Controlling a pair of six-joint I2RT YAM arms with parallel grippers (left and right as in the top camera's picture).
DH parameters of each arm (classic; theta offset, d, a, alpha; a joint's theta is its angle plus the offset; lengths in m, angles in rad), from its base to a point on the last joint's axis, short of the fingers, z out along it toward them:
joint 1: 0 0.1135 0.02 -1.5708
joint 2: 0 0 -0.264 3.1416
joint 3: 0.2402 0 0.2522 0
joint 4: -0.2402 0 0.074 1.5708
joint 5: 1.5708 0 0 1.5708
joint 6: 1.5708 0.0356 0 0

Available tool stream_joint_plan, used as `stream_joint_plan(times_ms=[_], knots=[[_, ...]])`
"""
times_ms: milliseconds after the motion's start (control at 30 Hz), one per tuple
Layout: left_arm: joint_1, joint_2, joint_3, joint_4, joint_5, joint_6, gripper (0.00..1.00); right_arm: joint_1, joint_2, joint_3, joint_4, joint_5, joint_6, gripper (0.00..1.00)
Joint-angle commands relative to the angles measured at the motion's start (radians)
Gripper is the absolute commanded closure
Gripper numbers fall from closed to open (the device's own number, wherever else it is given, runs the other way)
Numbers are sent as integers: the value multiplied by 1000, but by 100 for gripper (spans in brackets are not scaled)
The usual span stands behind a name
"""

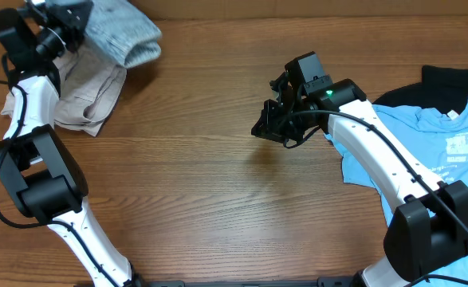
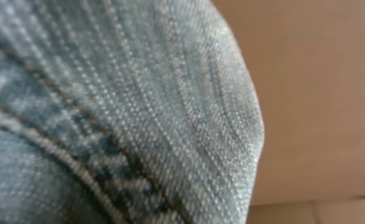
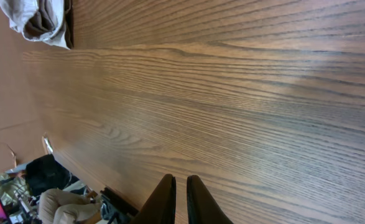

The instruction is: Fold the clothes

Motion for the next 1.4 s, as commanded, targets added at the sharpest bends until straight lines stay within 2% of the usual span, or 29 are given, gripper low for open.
stream_joint_plan(times_ms=[0, 133, 267, 467, 667, 700, 733, 767, 833, 933, 1000, 1033, 1067, 1100, 1133, 1200, 1300, 1367], knots=[[50, -41, 29, -89, -68, 232, 96, 0, 0, 8, -2, -6, -10, 89], [95, -41, 29, -268, -91, 364, 95, 0, 0, 8, -6, -6, -10, 89], [146, -41, 29, -357, -90, 444, 89, 0, 0, 8, -6, -6, -10, 89], [199, -41, 29, -430, -111, 510, 67, 0, 0, 8, -6, -6, -11, 89], [237, -42, 59, -469, -86, 523, 57, 0, 0, 8, -13, -6, -11, 89], [264, -42, 130, -561, -59, 566, 28, 0, 0, 8, -18, -6, -11, 89], [275, -42, 171, -644, -61, 609, 12, 0, 0, 8, -18, -6, -11, 89], [283, -42, 216, -739, -61, 673, 0, 0, 0, 8, -17, -5, -11, 89], [288, -42, 281, -923, -106, 808, 0, 0, 0, 8, -16, 3, -11, 89], [288, -42, 370, -1175, -381, 900, 0, 0, 0, 8, -16, 21, -11, 88], [288, -42, 414, -1228, -377, 924, 3, 0, 0, 8, -13, 21, -11, 87], [287, -42, 437, -1242, -340, 945, 12, 0, 0, 8, -13, 21, -11, 87], [282, -42, 455, -1249, -296, 966, 35, 0, 0, 8, -12, 22, -11, 86], [273, -42, 473, -1252, -239, 987, 76, 0, 0, 8, -10, 26, -11, 86], [261, -42, 483, -1250, -203, 995, 96, 0, 0, 8, -9, 31, -11, 85], [224, -41, 483, -1238, -211, 1003, 96, 0, 0, 8, -5, 37, -11, 85], [157, -25, 450, -1192, -380, 1001, 96, 0, 0, 8, -2, 36, -10, 85], [113, -2, 407, -1133, -504, 953, 96, 0, 0, 8, -6, 36, -10, 85]])
